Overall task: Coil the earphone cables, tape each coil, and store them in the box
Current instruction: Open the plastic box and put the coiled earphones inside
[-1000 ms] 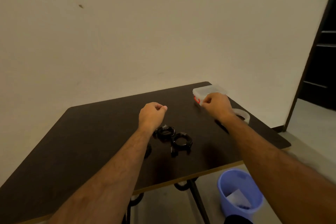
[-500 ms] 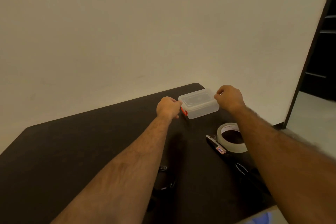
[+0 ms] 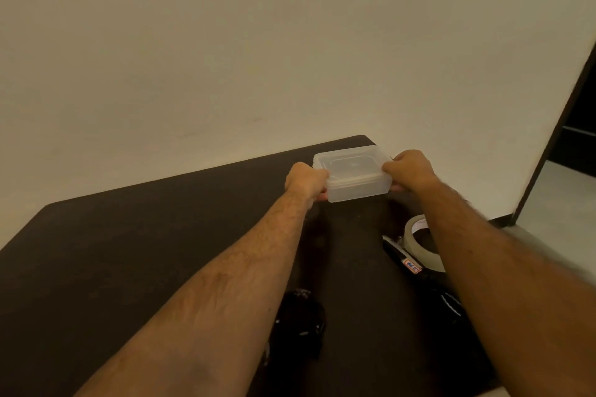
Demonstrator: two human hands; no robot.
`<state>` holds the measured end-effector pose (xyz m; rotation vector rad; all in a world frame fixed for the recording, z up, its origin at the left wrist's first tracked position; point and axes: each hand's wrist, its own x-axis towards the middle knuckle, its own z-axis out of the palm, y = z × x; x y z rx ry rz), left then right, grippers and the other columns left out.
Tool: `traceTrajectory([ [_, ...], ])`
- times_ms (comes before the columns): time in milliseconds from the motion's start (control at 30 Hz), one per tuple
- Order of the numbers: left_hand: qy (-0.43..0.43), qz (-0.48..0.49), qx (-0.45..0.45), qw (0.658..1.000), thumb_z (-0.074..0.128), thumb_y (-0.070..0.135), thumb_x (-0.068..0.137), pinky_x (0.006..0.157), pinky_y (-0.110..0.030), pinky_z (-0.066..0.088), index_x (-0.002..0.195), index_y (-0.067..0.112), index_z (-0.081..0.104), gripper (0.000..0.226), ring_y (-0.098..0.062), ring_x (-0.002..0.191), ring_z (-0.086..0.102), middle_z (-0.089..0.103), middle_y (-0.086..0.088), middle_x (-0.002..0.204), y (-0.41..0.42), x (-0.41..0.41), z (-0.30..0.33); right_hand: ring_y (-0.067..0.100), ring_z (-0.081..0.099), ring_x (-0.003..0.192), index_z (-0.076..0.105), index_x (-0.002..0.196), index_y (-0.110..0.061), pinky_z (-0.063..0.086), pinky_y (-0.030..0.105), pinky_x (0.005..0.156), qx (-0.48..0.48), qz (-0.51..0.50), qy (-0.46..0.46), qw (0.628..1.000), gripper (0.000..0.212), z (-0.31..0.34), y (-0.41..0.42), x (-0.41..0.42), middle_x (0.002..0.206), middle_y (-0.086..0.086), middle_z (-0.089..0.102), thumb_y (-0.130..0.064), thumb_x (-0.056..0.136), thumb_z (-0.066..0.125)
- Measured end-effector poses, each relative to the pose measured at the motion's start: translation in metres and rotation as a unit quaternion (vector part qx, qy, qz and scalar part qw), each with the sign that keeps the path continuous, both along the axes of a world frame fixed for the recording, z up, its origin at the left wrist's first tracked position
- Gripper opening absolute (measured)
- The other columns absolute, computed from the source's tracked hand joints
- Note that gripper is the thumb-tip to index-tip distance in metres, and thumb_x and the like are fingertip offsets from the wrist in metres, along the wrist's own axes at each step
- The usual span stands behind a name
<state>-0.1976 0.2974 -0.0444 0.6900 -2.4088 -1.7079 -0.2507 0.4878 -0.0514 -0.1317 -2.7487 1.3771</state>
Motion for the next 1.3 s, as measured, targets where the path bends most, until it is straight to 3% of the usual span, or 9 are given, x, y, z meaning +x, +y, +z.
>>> traceTrajectory([
  [233,0.039,0.045,-0.033,0.998,0.064,0.015,0.093,0.058,-0.027,0.06,0.112,-0.003,0.063,0.026,-0.02,0.079,0.071,0.07,-0.017,0.106,-0.109,0.093,0.038,0.019,0.068,0.081,0.065,0.108,-0.003,0.061,0.033,0.072,-0.049,0.098,0.0,0.994,0.024,0.035,-0.098,0.077,0.102,0.012,0.065,-0.018,0.089,0.067],
  [433,0.044,0.118,-0.035,0.991,0.064,0.013,0.092,0.058,-0.027,0.059,0.102,-0.002,0.065,0.018,-0.019,0.077,0.069,0.069,-0.017,0.104,-0.207,0.22,0.051,0.023,0.071,0.084,0.065,0.094,-0.006,0.062,0.041,0.076,-0.061,0.191,0.004,0.98,0.017,0.051,-0.202,0.179,0.099,0.012,0.07,-0.021,0.086,0.071],
  [700,0.021,0.208,-0.016,0.978,0.068,0.015,0.089,0.072,-0.036,0.063,0.104,0.004,0.066,0.019,-0.023,0.088,0.071,0.068,-0.014,0.107,-0.279,0.352,0.02,0.023,0.07,0.086,0.063,0.109,-0.004,0.062,0.038,0.076,-0.02,0.275,-0.047,0.96,0.031,0.033,-0.287,0.287,0.11,0.015,0.067,-0.019,0.085,0.075],
  [1033,-0.057,0.184,0.003,0.981,0.067,0.018,0.092,0.063,-0.028,0.06,0.109,0.009,0.062,0.021,-0.019,0.087,0.066,0.063,-0.011,0.111,-0.28,0.395,-0.01,0.026,0.067,0.093,0.062,0.113,-0.004,0.061,0.039,0.078,-0.009,0.271,-0.12,0.955,0.036,0.007,-0.292,0.323,0.114,0.015,0.063,-0.016,0.083,0.077],
  [1300,-0.065,0.189,0.003,0.98,0.066,0.024,0.093,0.065,-0.032,0.058,0.121,0.007,0.059,0.033,-0.023,0.096,0.064,0.062,-0.013,0.116,-0.283,0.39,-0.003,0.018,0.066,0.082,0.064,0.11,-0.008,0.054,0.031,0.058,0.027,0.239,-0.121,0.963,0.025,0.017,-0.287,0.317,0.103,0.011,0.068,-0.023,0.091,0.068],
])
